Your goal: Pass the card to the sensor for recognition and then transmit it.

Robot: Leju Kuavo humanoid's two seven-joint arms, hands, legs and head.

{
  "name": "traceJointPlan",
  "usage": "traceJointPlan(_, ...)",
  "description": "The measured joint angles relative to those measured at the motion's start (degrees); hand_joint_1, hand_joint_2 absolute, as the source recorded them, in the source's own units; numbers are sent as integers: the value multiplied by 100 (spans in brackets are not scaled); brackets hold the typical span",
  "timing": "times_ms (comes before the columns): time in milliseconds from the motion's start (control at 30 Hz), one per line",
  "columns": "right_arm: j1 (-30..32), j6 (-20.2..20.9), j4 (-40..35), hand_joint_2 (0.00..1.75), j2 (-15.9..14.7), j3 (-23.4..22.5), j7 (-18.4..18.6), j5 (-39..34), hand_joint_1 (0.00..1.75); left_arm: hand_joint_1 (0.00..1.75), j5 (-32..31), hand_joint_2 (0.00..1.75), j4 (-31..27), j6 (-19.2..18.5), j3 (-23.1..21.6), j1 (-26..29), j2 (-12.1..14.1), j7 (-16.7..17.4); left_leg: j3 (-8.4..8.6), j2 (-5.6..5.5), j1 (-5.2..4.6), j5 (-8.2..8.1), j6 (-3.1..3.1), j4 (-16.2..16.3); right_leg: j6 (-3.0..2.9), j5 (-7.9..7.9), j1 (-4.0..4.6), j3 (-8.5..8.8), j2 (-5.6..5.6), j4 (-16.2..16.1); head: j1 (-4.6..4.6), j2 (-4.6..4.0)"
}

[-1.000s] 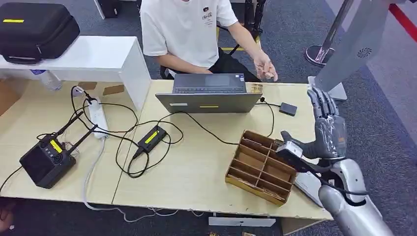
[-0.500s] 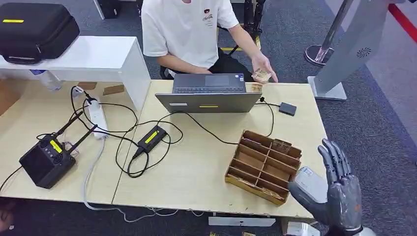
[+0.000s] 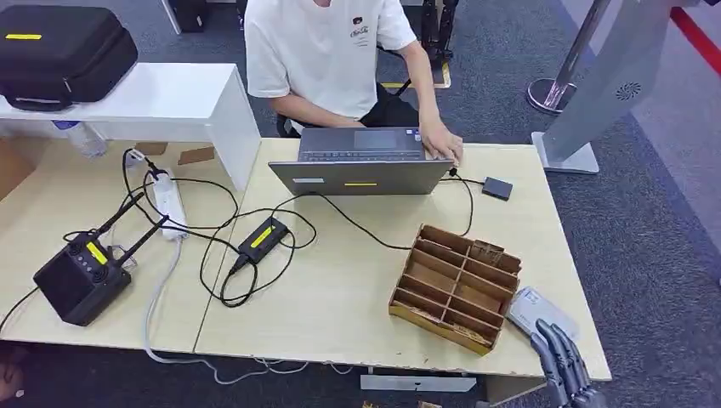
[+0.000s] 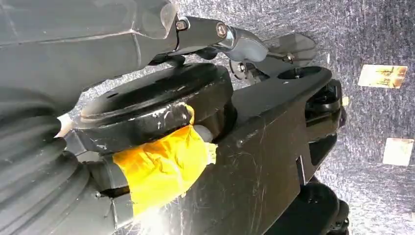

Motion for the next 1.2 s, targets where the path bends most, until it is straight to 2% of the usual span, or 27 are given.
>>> traceJointPlan(133, 30, -2, 70, 175, 151, 114, 90, 61, 0, 0, 0, 175, 2, 2, 0, 0, -2, 0, 5, 5, 0, 0, 0, 0, 0, 0, 0, -4, 5, 0, 4, 0)
traceJointPlan(267, -54, -11, 313, 175, 332, 214, 265, 420, 0, 0, -59, 175, 2, 2, 0, -4, -2, 20, 6, 7, 1, 0, 0, 0, 0, 1, 1, -3, 7, 0, 4, 0)
traceJointPlan(367, -153, -31, 658, 175, 535, 223, 264, 743, 0, 0, -92, 175, 2, 2, 0, -9, 0, 48, 8, 6, 0, 1, 0, 0, 0, 1, 1, -1, 6, 0, 7, 0)
traceJointPlan(500, -228, -42, 902, 175, 703, 238, 260, 822, 0, 0, -109, 175, 4, 4, 0, -9, 0, 50, 9, 9, 1, 1, 0, 0, -2, 2, 1, 5, 9, 1, 0, 0)
traceJointPlan(700, -283, -42, 1060, 175, 841, 280, 258, 826, 0, 0, -118, 175, 7, 4, 0, -9, 0, 50, 8, 9, 1, 1, 0, -2, -2, 1, 1, -2, 8, 1, 2, 0)
traceJointPlan(800, -336, -42, 1163, 175, 920, 269, 278, 1135, 0, 0, -142, 175, 7, 4, 0, -11, 0, 63, 8, 10, 1, 0, 0, -2, -2, 1, 1, -2, 9, 1, 4, 0)
traceJointPlan(1033, -706, -42, 1637, 175, 1491, -16, 79, 2114, 0, 0, -225, 175, 7, 13, -11, -29, -4, 140, 11, 11, 4, 3, -3, -2, -4, 3, 4, -1, 9, 3, 2, -2)
traceJointPlan(1200, -975, -42, 1851, 175, 1842, -380, 198, 2720, 0, 0, -277, 175, 7, 17, -22, -44, -4, 184, 12, 11, 4, 3, -3, -2, -5, 5, 4, 9, 9, 3, 2, 0)
